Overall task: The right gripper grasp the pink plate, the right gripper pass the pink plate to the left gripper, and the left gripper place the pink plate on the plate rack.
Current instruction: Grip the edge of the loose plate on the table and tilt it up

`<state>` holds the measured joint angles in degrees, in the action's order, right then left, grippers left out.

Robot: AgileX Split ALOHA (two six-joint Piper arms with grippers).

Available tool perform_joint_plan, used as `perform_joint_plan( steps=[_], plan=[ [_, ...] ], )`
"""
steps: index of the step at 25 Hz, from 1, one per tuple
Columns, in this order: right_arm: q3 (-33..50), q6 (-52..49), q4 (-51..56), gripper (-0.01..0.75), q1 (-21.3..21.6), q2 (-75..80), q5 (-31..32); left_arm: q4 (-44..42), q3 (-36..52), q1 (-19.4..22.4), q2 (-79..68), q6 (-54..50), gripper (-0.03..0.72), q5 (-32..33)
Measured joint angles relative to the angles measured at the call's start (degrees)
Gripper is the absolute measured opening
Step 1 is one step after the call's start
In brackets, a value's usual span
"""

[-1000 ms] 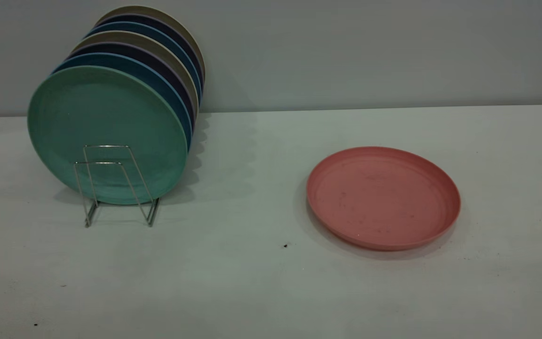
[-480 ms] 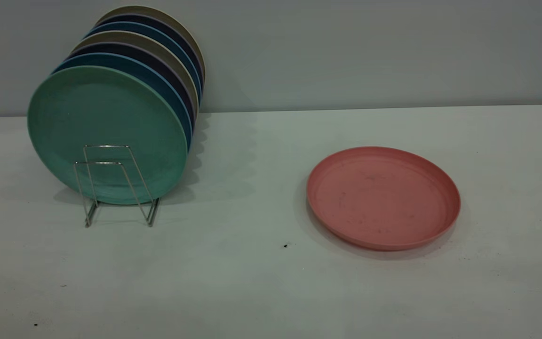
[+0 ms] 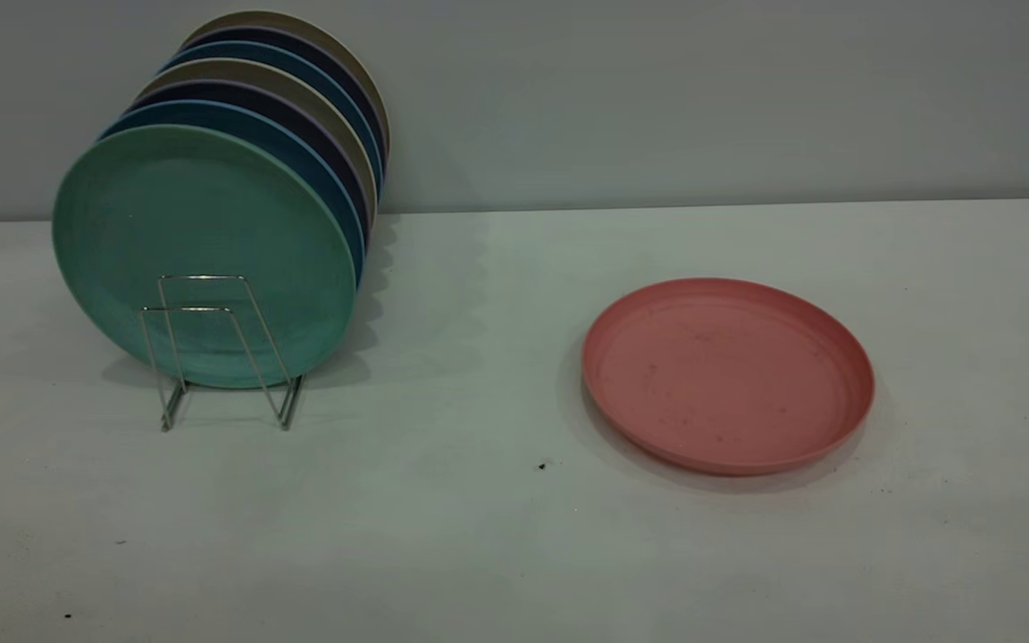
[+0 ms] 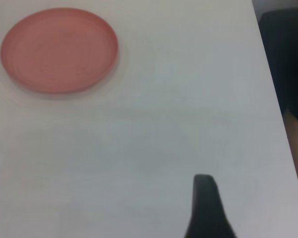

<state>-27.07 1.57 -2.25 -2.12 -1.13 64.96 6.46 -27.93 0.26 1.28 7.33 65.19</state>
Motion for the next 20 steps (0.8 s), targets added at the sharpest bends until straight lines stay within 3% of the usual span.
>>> perform_joint_plan(
  steps=[15,20],
  plan=[
    [0.0,-0.1,0.0,0.511,0.0,0.1,0.0,-0.8,0.0,0.0,0.0,-1.6,0.473,-0.1],
    [-1.5,-0.1,2.3,0.514,0.0,7.1,-2.0,-2.6,-2.1,0.0,-3.5,-5.1,0.491,-3.8]
  ],
)
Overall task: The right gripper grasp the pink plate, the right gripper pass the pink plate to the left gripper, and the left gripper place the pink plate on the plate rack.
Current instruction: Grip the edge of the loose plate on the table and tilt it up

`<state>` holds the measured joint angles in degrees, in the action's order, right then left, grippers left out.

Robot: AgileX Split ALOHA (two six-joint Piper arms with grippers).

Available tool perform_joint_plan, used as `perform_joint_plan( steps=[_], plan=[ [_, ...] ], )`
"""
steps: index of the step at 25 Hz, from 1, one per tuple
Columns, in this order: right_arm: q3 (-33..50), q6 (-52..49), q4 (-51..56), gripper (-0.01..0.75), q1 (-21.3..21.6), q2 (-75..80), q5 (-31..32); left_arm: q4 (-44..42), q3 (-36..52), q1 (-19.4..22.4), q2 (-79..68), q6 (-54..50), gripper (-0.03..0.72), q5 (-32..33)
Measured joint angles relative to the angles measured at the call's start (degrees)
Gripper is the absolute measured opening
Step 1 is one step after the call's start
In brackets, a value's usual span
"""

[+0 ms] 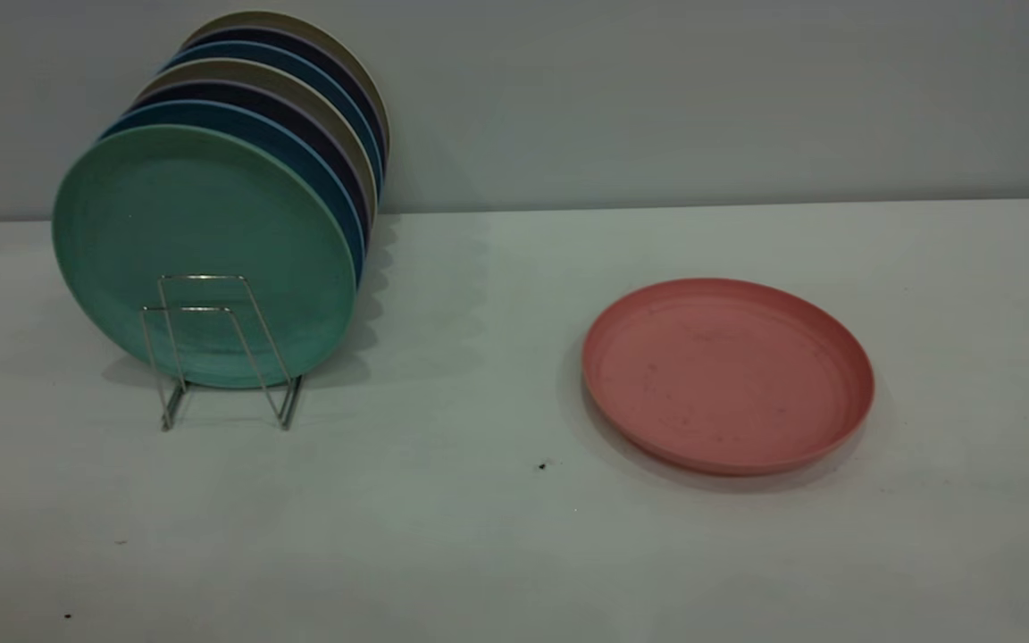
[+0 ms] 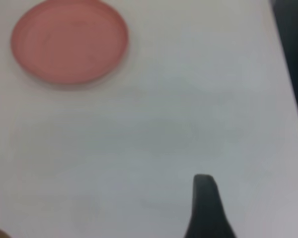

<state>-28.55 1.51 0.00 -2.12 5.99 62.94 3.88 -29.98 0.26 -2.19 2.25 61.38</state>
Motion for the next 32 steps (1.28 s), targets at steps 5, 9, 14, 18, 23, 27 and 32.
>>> perform_joint_plan(
  steps=[5,9,14,18,23,27,32],
  plan=[
    [-3.2,0.5,1.2,0.560,0.0,13.0,-7.8,-1.1,-4.9,0.0,-13.3,0.2,0.572,-7.2],
    [-5.4,0.6,1.9,0.581,0.0,24.8,-14.6,-0.7,-9.2,0.0,-25.8,2.9,0.609,-12.5],
    [-7.3,3.5,7.3,0.581,0.0,39.6,-23.2,3.1,-15.1,0.0,-41.7,5.4,0.593,-16.7],
    [-7.9,10.4,17.0,0.582,0.0,51.3,-30.7,7.0,-19.7,0.0,-53.6,9.5,0.566,-18.1],
    [-8.8,21.6,29.5,0.582,0.0,66.0,-36.2,19.2,-24.3,0.0,-66.2,20.9,0.563,-21.1],
    [-12.1,30.3,40.0,0.580,0.0,77.1,-37.3,32.2,-26.4,-0.2,-73.7,33.1,0.563,-22.8],
    [-19.5,40.7,50.8,0.560,0.9,90.3,-37.3,46.6,-27.9,-3.7,-82.0,47.0,0.563,-24.1]
  ],
)
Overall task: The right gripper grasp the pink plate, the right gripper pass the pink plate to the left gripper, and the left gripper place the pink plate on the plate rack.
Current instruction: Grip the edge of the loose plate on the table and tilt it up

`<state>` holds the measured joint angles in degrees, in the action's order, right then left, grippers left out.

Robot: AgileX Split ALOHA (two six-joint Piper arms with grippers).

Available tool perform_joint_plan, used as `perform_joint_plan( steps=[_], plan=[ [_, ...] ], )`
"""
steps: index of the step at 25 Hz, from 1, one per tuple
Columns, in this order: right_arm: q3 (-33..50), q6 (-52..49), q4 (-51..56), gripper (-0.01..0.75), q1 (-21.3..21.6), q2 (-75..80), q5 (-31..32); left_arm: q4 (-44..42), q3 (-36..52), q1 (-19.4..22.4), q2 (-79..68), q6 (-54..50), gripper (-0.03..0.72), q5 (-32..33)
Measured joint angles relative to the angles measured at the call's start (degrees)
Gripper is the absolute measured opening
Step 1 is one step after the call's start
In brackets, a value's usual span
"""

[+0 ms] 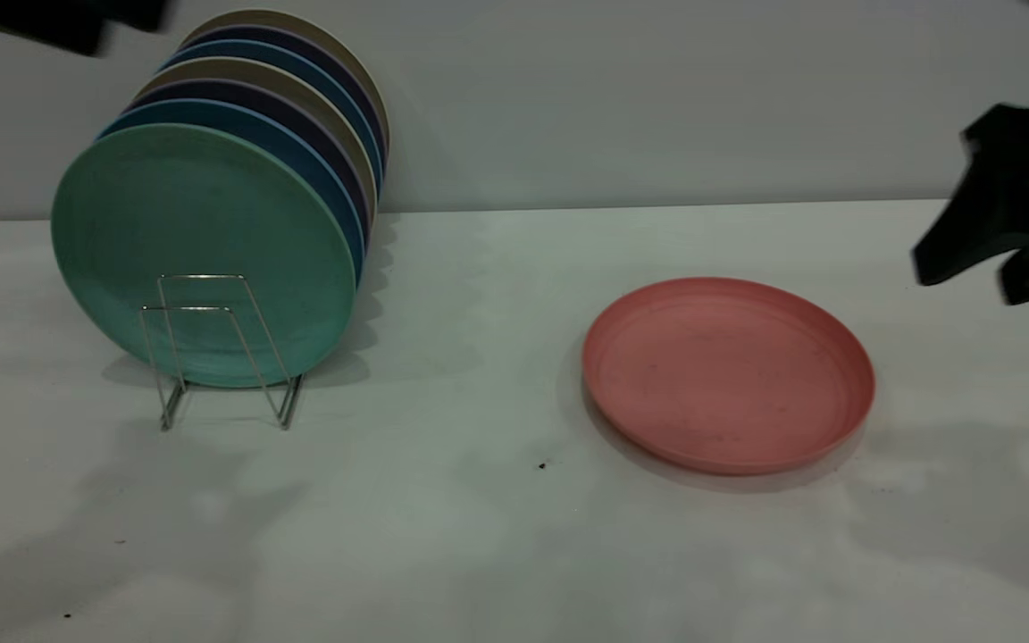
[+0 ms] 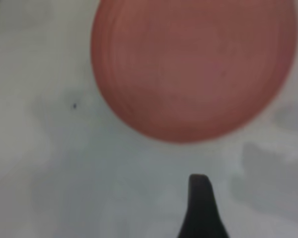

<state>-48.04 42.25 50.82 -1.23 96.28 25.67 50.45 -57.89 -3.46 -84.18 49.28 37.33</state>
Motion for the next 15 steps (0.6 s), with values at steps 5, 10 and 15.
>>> perform_joint_plan(
  steps=[5,10,15],
  plan=[
    [-9.7,5.7,7.7,0.550,7.0,12.7,8.8,3.4,-3.7,-5.5,-7.1,3.7,0.563,-0.4],
    [-16.4,7.0,10.3,0.550,10.7,22.9,13.6,3.9,-6.3,-9.3,-13.1,4.0,0.563,-2.8],
    [-20.3,8.2,11.5,0.550,10.9,30.5,14.2,3.9,-6.5,-11.9,-16.8,4.0,0.563,-4.7]
  ],
)
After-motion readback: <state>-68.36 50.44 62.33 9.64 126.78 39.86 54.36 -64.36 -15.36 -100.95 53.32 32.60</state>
